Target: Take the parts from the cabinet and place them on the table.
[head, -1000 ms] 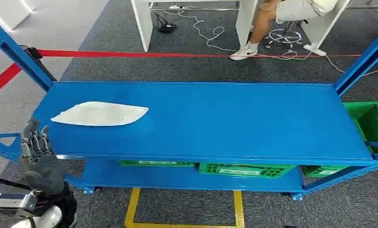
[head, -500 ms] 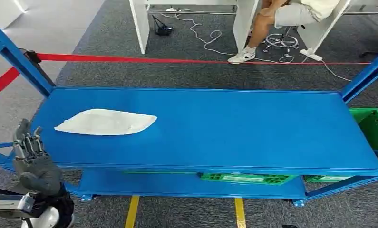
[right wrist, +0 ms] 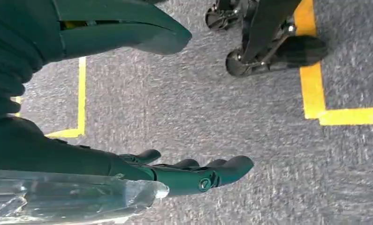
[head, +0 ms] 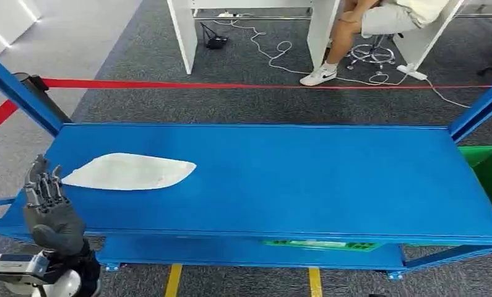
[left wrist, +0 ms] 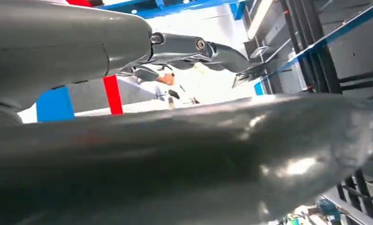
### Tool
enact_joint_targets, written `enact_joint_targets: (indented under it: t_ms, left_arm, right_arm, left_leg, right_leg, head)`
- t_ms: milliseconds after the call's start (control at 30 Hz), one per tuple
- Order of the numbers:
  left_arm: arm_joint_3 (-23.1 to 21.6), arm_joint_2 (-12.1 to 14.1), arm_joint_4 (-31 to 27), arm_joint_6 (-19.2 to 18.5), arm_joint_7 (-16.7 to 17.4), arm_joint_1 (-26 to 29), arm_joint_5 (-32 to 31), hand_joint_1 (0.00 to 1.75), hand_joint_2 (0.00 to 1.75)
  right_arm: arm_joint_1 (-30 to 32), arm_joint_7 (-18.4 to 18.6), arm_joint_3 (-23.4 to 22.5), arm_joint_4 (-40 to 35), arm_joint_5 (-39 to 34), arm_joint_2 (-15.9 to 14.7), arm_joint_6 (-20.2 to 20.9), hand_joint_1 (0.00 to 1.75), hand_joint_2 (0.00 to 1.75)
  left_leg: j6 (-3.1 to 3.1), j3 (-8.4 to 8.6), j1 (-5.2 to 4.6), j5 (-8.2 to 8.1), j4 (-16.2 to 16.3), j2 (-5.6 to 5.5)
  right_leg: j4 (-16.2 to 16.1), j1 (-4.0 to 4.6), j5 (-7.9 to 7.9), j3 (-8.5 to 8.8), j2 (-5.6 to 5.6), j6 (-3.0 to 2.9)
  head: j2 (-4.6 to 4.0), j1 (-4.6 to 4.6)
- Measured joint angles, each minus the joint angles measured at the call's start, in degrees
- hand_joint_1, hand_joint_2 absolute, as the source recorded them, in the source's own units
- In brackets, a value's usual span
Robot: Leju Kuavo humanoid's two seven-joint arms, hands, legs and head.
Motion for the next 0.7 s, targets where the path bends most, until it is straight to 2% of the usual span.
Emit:
enact_joint_targets:
  t_ms: [33,100,167,233,333,400,467,600,700]
  left_arm:
    - [0.00,0.04,0.00,0.09,0.09,0.06,-0.24,0.00,1.75]
    - [0.09,0.20,0.22,0.17,0.75,0.14,-1.27,0.00,1.75]
    - [0.42,0.77,0.59,0.13,3.44,0.13,-2.62,0.00,1.75]
    - [1.44,1.72,1.22,-0.91,7.57,0.00,-3.91,0.00,1.75]
    - [2.60,4.29,3.35,-5.34,14.46,-1.47,-7.70,0.00,1.75]
    - [2.91,6.61,5.20,-8.33,16.37,-2.74,-11.08,0.00,1.75]
    - [2.97,8.07,6.16,-9.35,16.74,-3.52,-12.44,0.00,1.75]
    - [2.93,10.27,6.49,-10.12,19.15,-3.21,-14.49,0.00,1.75]
    - [2.75,12.20,6.49,-10.93,25.15,-2.76,-19.09,0.00,1.75]
  right_arm:
    - [0.02,0.02,0.00,0.00,0.07,0.00,0.00,0.00,1.75]
    - [0.01,0.70,0.00,0.00,0.24,0.00,0.07,0.00,1.75]
    - [0.02,1.71,0.00,0.00,0.35,0.00,0.09,0.00,1.75]
    - [0.20,2.64,0.00,0.00,0.31,0.00,0.09,0.00,1.75]
    - [0.53,3.72,-0.09,0.00,-0.02,0.02,0.13,0.00,1.75]
    - [0.59,4.37,-0.26,0.00,-0.15,0.20,0.61,0.00,1.75]
    - [0.64,4.70,-0.35,0.00,-0.15,0.41,0.83,0.00,1.75]
    - [0.57,3.04,-0.39,0.00,0.17,1.33,1.27,0.00,1.75]
    - [0.54,-0.14,-0.39,0.00,0.31,1.64,1.57,0.00,1.75]
  left_leg:
    - [-0.01,0.05,0.00,0.00,-0.24,0.01]
    - [-0.12,0.10,0.00,-0.02,-0.54,0.02]
    - [-0.21,0.13,0.00,0.03,-0.70,0.03]
    - [-0.73,0.14,0.04,0.10,-0.83,0.03]
    - [-1.09,0.11,0.08,0.24,-0.87,0.03]
    - [-1.30,0.10,0.08,0.33,-0.88,0.03]
    - [-1.37,0.11,0.07,0.35,-0.88,0.04]
    - [-1.36,0.12,0.03,0.37,-0.87,0.05]
    - [-1.35,0.12,0.01,0.37,-0.87,0.05]
  right_leg:
    - [0.00,0.05,-0.10,-0.04,0.01,-0.16]
    - [0.00,0.07,-0.26,-0.03,0.00,-0.41]
    - [0.00,0.09,-0.33,-0.03,-0.03,-0.55]
    - [0.01,0.15,-0.26,-0.07,-0.02,-0.70]
    - [0.01,0.19,-0.19,-0.08,-0.05,-0.82]
    - [0.01,0.19,-0.09,-0.08,-0.03,-0.95]
    - [0.01,0.16,-0.02,-0.04,-0.03,-0.97]
    - [-0.08,0.10,0.12,0.02,-0.04,-0.94]
    - [-0.09,0.07,0.14,0.02,-0.04,-0.91]
  head:
    - [0.00,0.00]
    - [0.00,0.02]
    - [0.00,0.02]
    - [0.00,0.02]
    - [0.00,0.02]
    - [0.00,0.04]
    - [0.00,0.02]
    - [0.00,0.04]
    - [0.00,0.02]
